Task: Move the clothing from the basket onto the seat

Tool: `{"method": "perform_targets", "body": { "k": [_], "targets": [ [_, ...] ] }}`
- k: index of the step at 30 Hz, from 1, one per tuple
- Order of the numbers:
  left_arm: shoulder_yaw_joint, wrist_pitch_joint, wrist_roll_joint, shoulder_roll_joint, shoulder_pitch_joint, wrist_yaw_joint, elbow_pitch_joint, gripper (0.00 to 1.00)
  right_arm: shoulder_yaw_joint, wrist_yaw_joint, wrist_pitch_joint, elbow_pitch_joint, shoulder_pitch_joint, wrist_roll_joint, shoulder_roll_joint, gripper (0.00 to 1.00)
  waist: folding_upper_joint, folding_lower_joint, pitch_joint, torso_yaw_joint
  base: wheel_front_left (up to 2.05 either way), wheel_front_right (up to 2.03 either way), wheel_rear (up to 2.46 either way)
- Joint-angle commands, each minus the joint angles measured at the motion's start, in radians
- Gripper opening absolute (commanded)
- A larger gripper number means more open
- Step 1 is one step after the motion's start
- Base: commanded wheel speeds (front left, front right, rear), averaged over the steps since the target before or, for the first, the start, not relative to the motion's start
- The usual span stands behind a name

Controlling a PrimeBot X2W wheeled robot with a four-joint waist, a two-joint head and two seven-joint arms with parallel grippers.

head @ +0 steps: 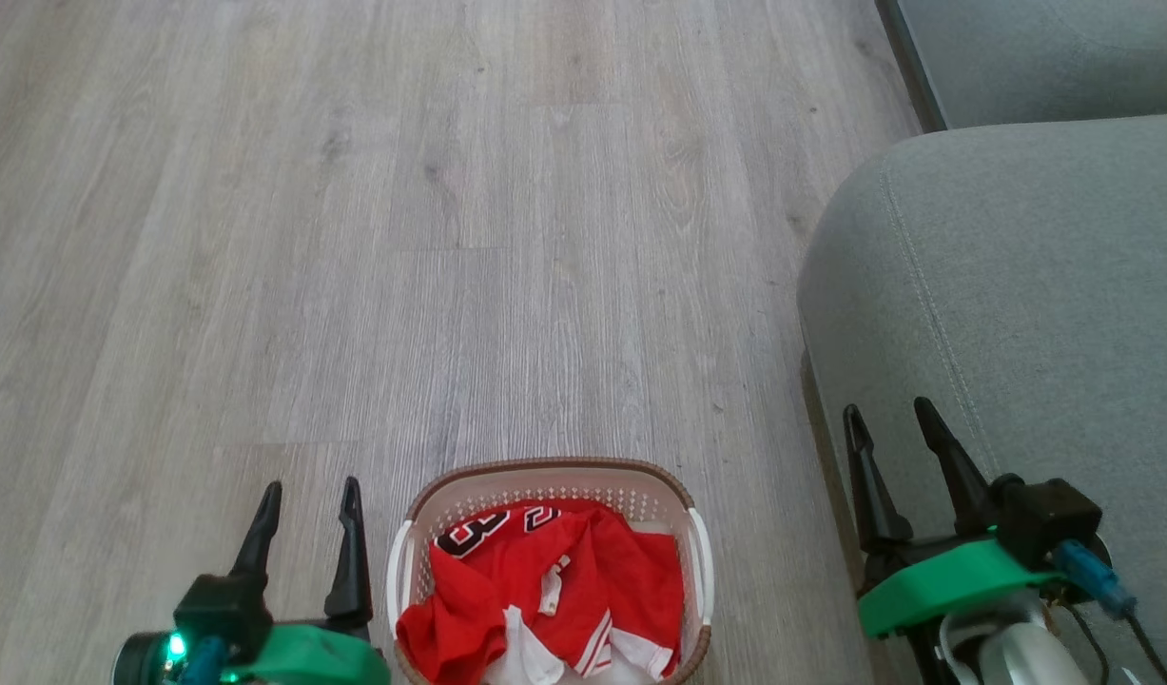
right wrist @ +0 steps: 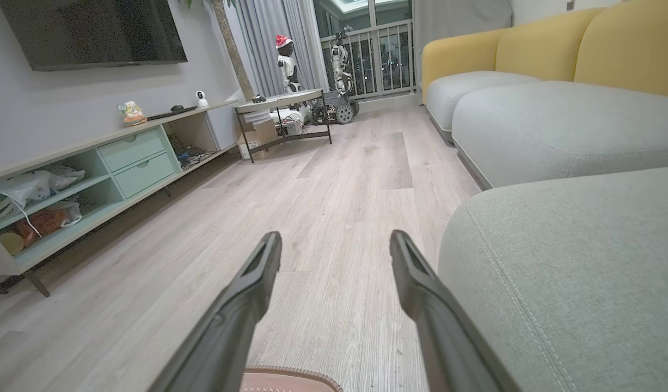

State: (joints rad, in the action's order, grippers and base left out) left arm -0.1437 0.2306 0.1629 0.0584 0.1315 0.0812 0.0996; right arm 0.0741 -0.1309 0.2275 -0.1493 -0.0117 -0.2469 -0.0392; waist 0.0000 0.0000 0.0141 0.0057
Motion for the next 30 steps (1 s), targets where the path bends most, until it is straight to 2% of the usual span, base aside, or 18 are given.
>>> {"method": "perform_targets", "body": {
  "k": [1, 7, 30],
  "targets": [
    [0.03, 0.015, -0.03, 0.004, -0.028, 0.007, -0.037, 1.0, 0.029, 0.0, 0.018, 0.043, 0.036, 0.032, -0.011, 1.0, 0.0, 0.0, 0.0, 0.0, 0.0, 0.0, 0.0],
    [0.033, 0.031, -0.094, 0.002, -0.023, 0.009, -0.034, 1.0, 0.036, 0.0, 0.034, 0.052, 0.036, 0.095, -0.011, 1.0, 0.0, 0.0, -0.001, -0.002, 0.0, 0.0, 0.0],
    [0.051, 0.031, -0.085, -0.007, -0.027, 0.0, -0.018, 1.0, 0.03, 0.0, 0.034, 0.044, 0.036, 0.092, -0.011, 1.0, 0.0, 0.0, -0.005, 0.0, 0.0, 0.0, 0.0]
  ]
}}
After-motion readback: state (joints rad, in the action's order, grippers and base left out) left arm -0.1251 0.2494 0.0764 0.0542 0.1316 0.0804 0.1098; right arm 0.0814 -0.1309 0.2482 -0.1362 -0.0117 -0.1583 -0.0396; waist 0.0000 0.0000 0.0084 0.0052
